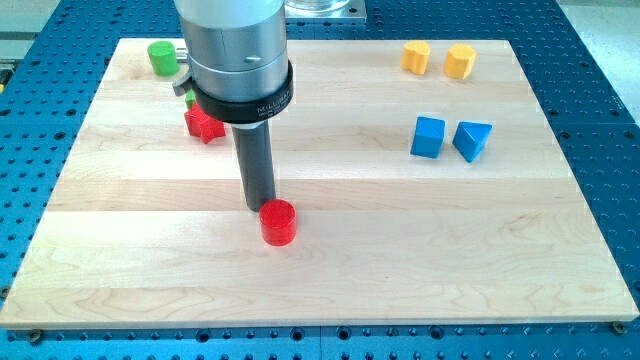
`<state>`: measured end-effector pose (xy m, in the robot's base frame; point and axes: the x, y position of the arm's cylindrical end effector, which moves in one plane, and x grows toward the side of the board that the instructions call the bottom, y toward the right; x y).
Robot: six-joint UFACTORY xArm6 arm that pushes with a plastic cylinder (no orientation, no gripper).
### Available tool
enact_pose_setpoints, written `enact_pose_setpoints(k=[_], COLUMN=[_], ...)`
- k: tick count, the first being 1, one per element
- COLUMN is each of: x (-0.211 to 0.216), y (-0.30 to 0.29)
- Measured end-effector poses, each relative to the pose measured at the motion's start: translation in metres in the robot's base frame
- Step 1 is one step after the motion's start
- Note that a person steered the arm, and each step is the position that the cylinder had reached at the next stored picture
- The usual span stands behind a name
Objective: Move the red star close to the red circle
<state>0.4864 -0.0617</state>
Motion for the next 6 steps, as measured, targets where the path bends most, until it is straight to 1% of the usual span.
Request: enact_pose_setpoints(k=[1, 2, 3, 4, 5, 6], x=[0.009, 0.070, 0.051, 0.004, -0.045, -0.092], y=[0.029, 0.039, 0.020, -0.061, -0.113, -0.121])
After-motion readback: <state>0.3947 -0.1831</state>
